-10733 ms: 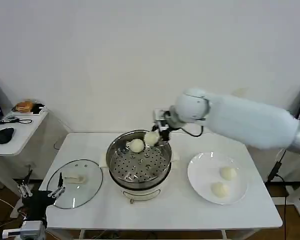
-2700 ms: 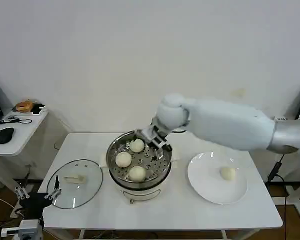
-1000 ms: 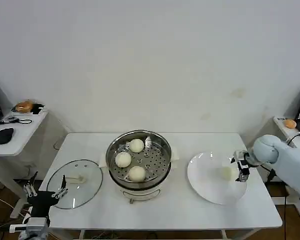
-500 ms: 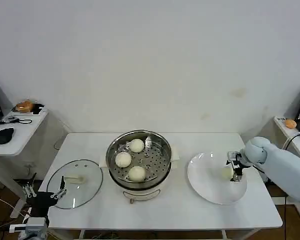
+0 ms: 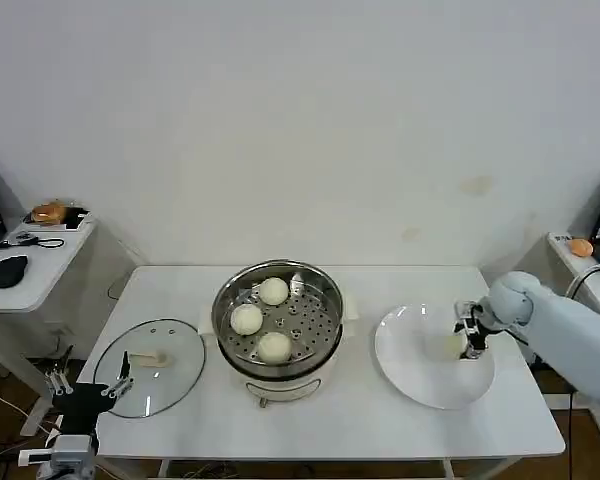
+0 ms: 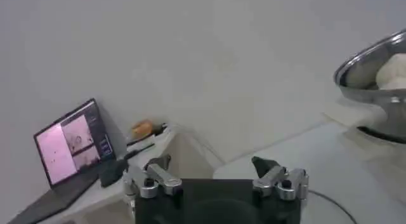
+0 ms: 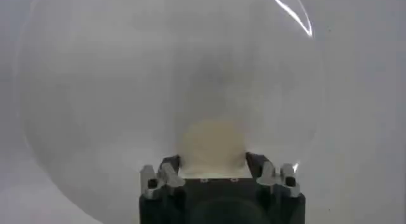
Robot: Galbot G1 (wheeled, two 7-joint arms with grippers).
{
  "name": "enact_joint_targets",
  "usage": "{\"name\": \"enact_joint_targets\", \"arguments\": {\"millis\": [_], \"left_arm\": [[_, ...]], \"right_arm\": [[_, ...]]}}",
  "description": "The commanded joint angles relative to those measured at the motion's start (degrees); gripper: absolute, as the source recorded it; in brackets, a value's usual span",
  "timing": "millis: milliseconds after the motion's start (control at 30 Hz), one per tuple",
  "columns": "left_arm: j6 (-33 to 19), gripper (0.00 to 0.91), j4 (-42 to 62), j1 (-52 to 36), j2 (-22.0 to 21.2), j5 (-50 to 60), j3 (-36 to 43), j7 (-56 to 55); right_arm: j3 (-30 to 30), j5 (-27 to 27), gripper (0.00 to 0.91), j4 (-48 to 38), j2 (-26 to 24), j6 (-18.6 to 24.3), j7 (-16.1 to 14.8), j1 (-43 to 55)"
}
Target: Take steamed baozi put them in steamer then cover it.
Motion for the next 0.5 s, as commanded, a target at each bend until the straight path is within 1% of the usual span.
{"name": "enact_joint_targets", "arguments": {"millis": [33,167,233,300,367,433,467,500], "left_arm": [[0.0,0.907,-0.1,0.0,-0.1,0.0,0.1,0.0],[0.0,0.907,-0.2,0.0,0.0,0.0,0.0,0.0],[0.0,0.907,-0.3,0.0,0.1,0.0,0.1,0.0],[0.0,0.907,-0.5,-0.1,-0.1,0.1,0.2,0.0],[0.0,0.907,-0.6,-0.2,-0.2,0.2,0.5,0.0],[0.1,0.907,-1.1,-0.1,-0.3,0.5,1.0,0.0],[0.1,0.907,-1.2,-0.1,-0.4,0.6,1.1,0.0],[0.2,0.907,-1.4,-0.1,-0.4,0.6,1.2,0.0]], "right_arm": [[-1.8,1.8,0.675,3.4,-2.1,-0.7,-0.9,3.2],[-5.5,4.5,0.675,7.5,-4.2,-2.1,-0.8,9.1],[-7.1,6.6,0.675,10.7,-5.1,-2.9,-1.0,12.2],[-8.9,9.1,0.675,13.8,-5.4,-4.6,-1.0,16.6],[-11.0,10.9,0.675,15.7,-5.2,-5.5,-0.8,20.3],[-14.5,14.5,0.675,18.5,-4.6,-7.1,-0.4,25.3],[-15.1,15.1,0.675,18.9,-4.5,-7.3,-0.3,26.1],[-18.2,17.5,0.675,20.4,-3.5,-8.4,0.1,29.8]]}}
